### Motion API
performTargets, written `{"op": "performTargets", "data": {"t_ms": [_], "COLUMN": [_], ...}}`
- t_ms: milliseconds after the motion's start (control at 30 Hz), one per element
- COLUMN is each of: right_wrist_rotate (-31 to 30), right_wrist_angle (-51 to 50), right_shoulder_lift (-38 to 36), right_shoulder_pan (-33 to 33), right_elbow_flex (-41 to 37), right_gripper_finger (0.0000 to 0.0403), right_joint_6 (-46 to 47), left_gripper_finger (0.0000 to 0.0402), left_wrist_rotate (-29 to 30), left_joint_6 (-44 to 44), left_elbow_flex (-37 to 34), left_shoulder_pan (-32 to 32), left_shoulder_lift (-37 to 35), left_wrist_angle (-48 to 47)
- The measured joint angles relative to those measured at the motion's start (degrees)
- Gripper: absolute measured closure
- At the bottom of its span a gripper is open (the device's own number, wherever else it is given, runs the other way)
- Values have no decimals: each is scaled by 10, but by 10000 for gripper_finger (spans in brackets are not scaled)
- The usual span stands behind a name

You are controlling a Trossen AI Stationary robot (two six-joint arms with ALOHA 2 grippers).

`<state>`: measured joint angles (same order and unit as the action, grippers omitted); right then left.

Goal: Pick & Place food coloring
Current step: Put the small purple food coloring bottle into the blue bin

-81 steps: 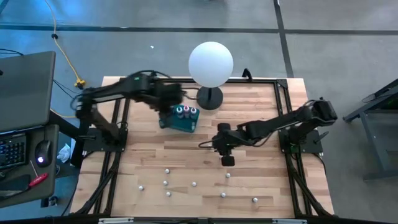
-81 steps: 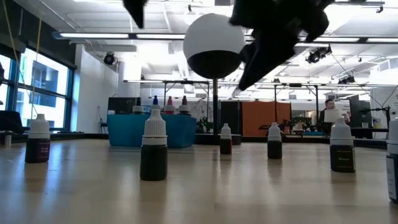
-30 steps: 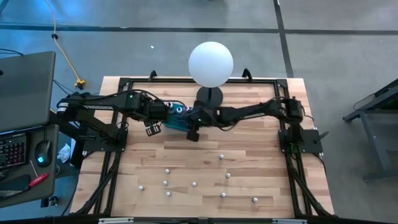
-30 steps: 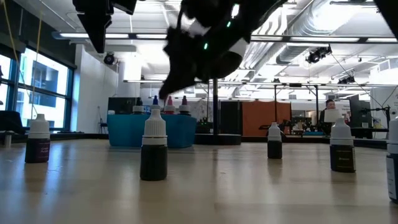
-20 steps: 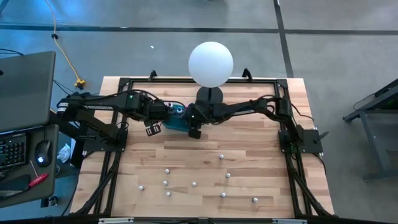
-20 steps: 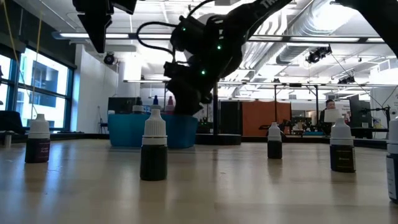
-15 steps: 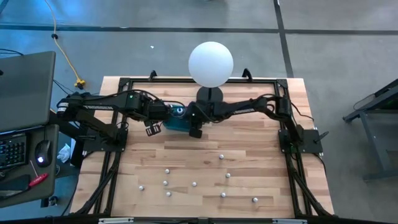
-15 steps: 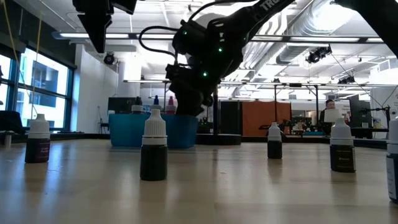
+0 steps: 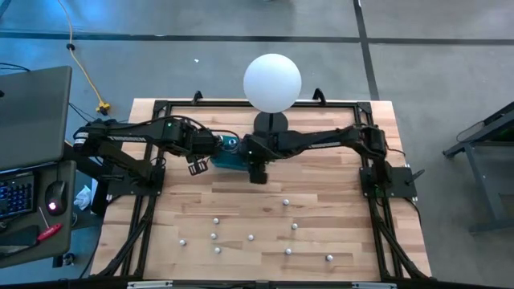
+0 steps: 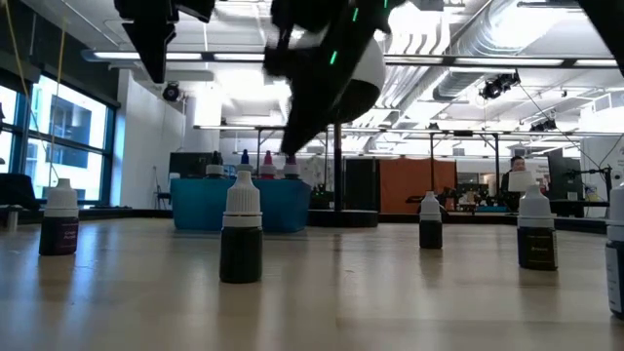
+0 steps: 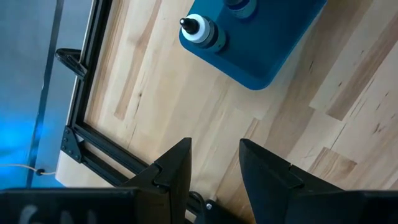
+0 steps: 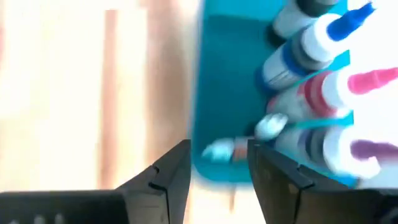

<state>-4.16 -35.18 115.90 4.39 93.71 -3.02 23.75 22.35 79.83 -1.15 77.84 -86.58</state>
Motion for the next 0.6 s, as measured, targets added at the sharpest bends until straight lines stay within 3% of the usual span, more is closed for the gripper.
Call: {"op": "performTargets", "data": {"t_ms": [233, 333, 600], "right_wrist_rotate": [-15, -25, -5], "right_wrist_angle": [-281, -358, -257], "right_shoulder_lift": [-59, -85, -110], "right_shoulder_pan": [-77, -110, -182], "right_elbow_flex": [97, 92, -83], "right_gripper_finger": [262, 262, 263], "right_joint_6": [61, 135, 268], "left_gripper_finger": [271, 271, 271], "left_wrist_rotate": [4, 6, 5], "left_joint_6": [0, 0, -13], "left_elbow_flex": [0, 0, 0], "left_shoulder_pan": [0, 0, 0], "left_shoulder_lift": [0, 0, 0], "left_wrist_angle": [7, 25, 62]}}
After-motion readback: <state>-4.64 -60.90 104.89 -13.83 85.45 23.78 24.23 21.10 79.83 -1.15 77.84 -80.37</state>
